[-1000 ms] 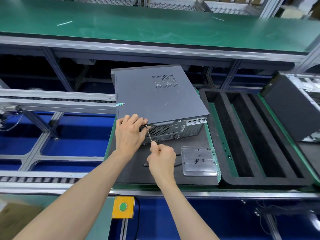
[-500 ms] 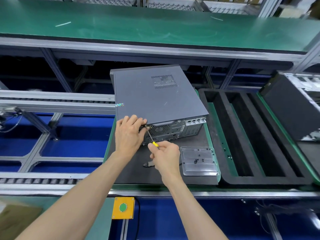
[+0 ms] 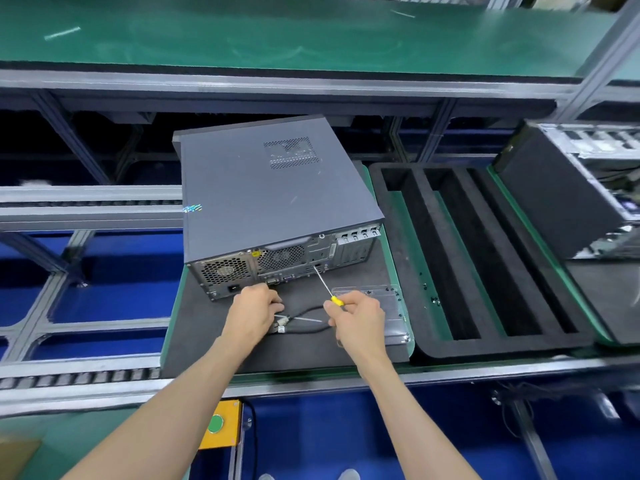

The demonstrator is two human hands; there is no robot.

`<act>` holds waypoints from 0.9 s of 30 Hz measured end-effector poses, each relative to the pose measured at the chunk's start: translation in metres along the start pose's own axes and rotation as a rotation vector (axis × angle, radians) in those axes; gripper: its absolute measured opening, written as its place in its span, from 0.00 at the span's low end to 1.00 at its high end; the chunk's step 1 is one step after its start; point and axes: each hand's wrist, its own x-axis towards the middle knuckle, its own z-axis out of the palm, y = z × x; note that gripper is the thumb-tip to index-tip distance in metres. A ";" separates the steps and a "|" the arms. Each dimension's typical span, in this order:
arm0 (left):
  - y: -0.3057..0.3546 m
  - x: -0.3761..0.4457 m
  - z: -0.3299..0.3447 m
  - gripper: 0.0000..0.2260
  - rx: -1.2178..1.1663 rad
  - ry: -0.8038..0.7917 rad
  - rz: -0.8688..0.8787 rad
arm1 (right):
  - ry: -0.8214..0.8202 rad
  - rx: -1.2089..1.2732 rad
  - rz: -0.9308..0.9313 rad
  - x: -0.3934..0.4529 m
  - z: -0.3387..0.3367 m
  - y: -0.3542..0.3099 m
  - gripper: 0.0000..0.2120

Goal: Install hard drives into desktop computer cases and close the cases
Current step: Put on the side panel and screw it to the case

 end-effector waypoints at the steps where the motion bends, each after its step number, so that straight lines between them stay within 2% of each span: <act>1: 0.001 -0.001 0.001 0.06 0.019 0.004 0.004 | -0.001 -0.008 -0.003 0.001 -0.003 0.002 0.04; 4: 0.004 -0.006 0.007 0.03 0.067 0.067 0.086 | -0.022 -0.011 -0.009 0.005 -0.014 0.006 0.03; 6: 0.019 -0.008 0.007 0.04 -0.020 0.134 0.071 | -0.045 -0.004 -0.021 0.007 -0.023 0.007 0.03; 8: 0.043 -0.005 0.002 0.05 -0.308 0.180 -0.004 | -0.057 0.013 -0.048 0.007 -0.029 0.005 0.03; 10: 0.077 0.002 0.000 0.03 -0.779 0.198 -0.123 | -0.068 0.044 -0.076 0.007 -0.039 0.004 0.03; 13: 0.117 0.015 -0.002 0.04 -1.418 0.121 -0.319 | -0.084 0.090 -0.111 0.007 -0.055 0.000 0.03; 16: 0.137 0.025 -0.002 0.05 -1.717 -0.001 -0.419 | -0.087 0.107 -0.118 0.009 -0.070 -0.001 0.03; 18: 0.143 0.029 -0.002 0.04 -1.731 -0.041 -0.418 | -0.082 0.094 -0.118 0.012 -0.079 -0.001 0.04; 22: 0.148 0.036 -0.001 0.05 -1.580 -0.070 -0.354 | -0.056 0.024 -0.158 0.019 -0.093 0.002 0.05; 27: 0.147 0.050 -0.010 0.09 -1.320 -0.163 -0.257 | 0.053 -0.268 -0.304 0.031 -0.115 0.004 0.02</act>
